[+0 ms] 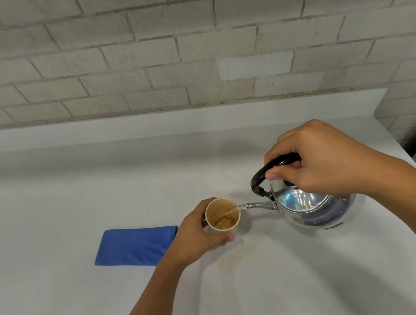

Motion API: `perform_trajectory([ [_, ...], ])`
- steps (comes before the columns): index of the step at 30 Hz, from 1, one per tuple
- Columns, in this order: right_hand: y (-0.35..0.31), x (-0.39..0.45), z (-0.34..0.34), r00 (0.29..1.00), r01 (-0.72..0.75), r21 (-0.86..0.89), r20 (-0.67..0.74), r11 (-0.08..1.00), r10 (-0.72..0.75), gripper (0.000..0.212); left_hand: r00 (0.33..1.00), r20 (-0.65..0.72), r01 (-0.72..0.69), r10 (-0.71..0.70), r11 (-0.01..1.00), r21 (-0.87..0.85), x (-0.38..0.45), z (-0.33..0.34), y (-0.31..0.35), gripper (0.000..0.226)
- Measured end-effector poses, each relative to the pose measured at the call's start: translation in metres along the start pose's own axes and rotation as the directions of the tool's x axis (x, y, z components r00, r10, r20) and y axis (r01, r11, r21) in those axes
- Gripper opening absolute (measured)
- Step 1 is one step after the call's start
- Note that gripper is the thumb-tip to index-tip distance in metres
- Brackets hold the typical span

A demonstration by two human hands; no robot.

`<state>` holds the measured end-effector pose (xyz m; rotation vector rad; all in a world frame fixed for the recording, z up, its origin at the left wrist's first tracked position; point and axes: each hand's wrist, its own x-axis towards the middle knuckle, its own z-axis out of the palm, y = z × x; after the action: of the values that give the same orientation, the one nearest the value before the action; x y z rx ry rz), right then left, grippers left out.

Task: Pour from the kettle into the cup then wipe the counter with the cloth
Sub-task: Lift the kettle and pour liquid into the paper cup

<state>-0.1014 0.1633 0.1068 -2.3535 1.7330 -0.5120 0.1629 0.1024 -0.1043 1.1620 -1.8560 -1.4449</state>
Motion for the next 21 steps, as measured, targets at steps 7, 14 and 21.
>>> perform_trajectory([
  [7, -0.003, 0.001, -0.0044, 1.0, 0.015, -0.025, 0.008, 1.0, -0.015, 0.008, 1.0, -0.005, -0.006, 0.006, 1.0, 0.001, 0.0007, 0.0003, 0.0004, 0.081],
  [14, -0.0055, 0.0051, -0.0069, 1.0, 0.019, -0.052, 0.025, 0.998, -0.017, 0.012, 1.0, -0.007, -0.018, 0.018, 1.0, -0.001, 0.0011, 0.0001, -0.0001, 0.081],
  [21, -0.0099, 0.0084, -0.0089, 0.999, 0.019, -0.073, 0.042, 0.997, -0.016, 0.011, 1.0, 0.0, -0.016, 0.016, 1.0, 0.016, 0.0006, -0.0009, 0.0014, 0.08],
])
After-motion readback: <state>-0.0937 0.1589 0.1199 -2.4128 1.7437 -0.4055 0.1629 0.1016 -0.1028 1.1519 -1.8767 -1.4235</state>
